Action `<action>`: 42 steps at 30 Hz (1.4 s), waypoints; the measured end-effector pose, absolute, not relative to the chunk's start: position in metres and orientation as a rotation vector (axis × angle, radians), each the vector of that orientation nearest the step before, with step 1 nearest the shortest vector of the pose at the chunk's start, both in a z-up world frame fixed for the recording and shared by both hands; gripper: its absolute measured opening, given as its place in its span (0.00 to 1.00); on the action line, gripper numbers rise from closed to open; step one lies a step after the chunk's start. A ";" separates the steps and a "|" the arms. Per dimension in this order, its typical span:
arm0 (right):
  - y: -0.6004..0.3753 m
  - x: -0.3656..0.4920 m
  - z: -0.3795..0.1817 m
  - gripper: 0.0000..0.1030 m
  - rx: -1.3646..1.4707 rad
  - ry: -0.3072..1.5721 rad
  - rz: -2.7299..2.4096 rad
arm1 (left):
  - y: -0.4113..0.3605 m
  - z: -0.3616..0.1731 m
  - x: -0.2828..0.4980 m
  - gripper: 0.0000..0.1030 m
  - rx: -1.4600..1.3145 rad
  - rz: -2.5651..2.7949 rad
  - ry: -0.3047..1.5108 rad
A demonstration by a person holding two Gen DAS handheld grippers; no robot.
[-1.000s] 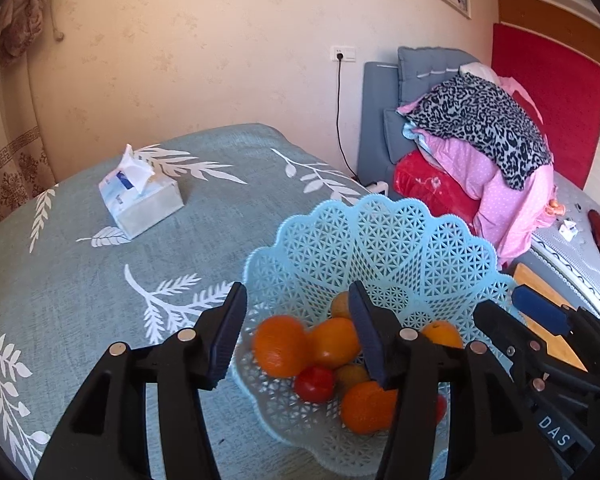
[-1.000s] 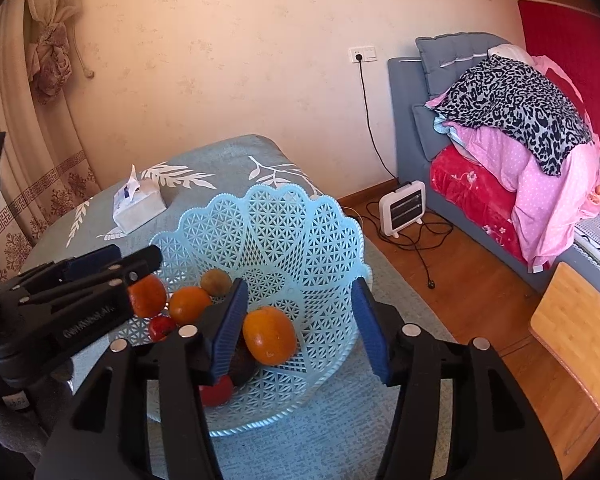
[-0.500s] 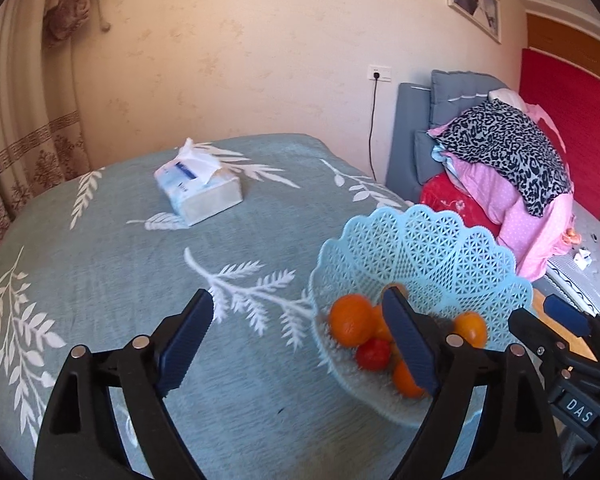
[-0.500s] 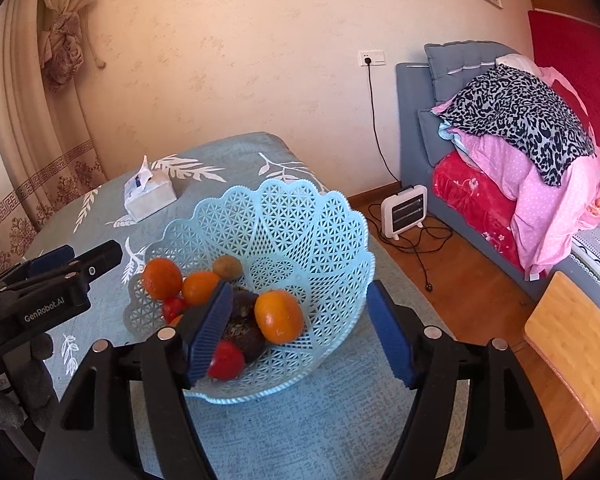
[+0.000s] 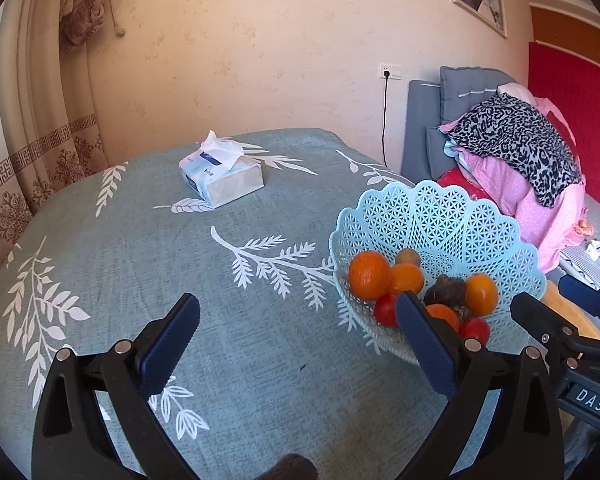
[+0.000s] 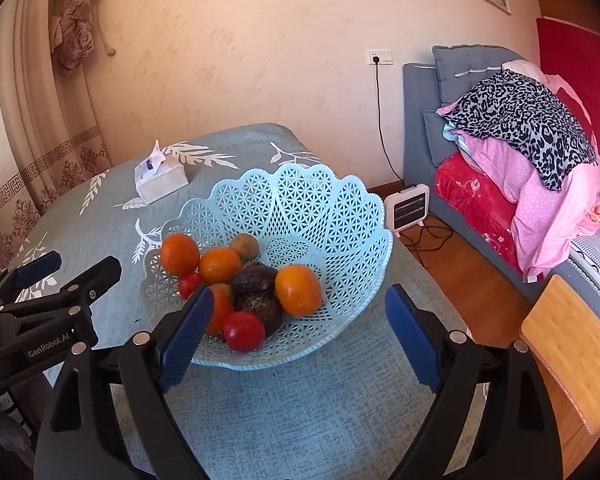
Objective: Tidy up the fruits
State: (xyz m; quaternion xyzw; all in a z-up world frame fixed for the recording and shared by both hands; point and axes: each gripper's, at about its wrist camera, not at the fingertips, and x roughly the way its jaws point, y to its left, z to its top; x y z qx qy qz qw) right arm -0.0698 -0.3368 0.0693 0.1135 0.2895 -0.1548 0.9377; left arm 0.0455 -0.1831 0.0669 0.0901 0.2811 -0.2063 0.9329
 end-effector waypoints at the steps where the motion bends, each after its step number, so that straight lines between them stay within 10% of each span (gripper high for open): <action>1: -0.336 -0.070 0.069 0.86 0.231 0.594 -0.316 | -0.182 0.067 0.044 0.95 0.185 -0.422 0.569; 42: -0.323 -0.073 0.057 0.90 0.188 0.615 -0.336 | -0.180 0.057 0.028 0.95 0.236 -0.396 0.557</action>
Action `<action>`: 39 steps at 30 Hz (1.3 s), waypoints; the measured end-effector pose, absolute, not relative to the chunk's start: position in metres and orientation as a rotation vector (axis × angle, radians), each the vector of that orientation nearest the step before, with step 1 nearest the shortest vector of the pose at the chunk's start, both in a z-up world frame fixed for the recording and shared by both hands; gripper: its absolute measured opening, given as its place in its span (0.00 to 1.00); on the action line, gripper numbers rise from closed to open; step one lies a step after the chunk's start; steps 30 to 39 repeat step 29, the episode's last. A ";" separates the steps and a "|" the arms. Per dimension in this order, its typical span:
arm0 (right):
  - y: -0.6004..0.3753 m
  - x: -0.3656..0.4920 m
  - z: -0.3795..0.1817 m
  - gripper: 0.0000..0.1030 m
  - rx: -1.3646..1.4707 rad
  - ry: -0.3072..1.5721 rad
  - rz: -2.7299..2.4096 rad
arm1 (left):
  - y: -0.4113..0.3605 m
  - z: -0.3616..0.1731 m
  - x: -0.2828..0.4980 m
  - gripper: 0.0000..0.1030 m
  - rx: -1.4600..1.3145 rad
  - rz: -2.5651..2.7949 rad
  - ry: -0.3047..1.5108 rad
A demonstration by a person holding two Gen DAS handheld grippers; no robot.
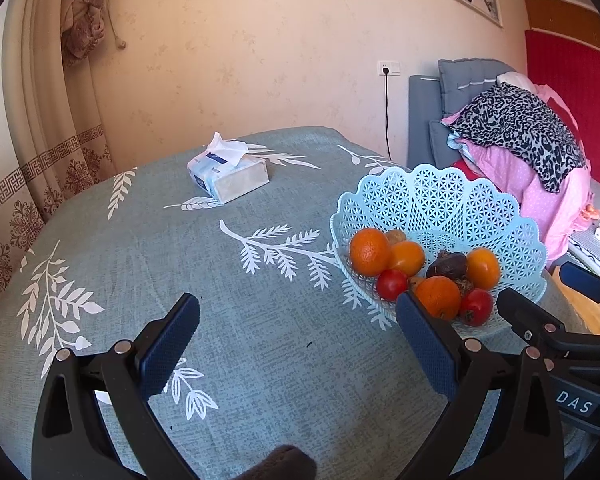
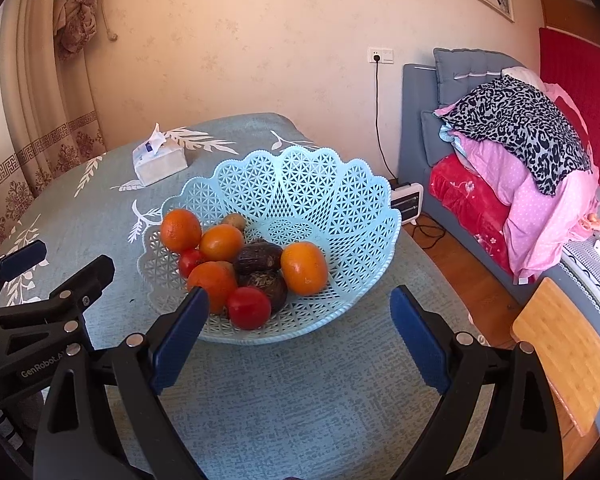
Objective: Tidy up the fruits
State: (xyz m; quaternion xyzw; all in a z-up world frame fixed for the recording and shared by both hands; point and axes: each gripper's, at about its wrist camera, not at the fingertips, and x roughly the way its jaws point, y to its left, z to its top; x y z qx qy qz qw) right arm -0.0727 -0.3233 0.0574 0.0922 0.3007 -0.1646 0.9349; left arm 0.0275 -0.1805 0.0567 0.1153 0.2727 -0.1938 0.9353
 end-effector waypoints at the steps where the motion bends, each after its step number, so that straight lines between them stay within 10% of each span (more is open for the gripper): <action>1: -0.324 -0.073 0.057 0.90 0.188 0.615 -0.337 | -0.181 0.057 0.027 0.95 0.237 -0.395 0.558; 39: -0.319 -0.070 0.056 0.91 0.186 0.632 -0.331 | -0.177 0.055 0.029 0.95 0.233 -0.380 0.589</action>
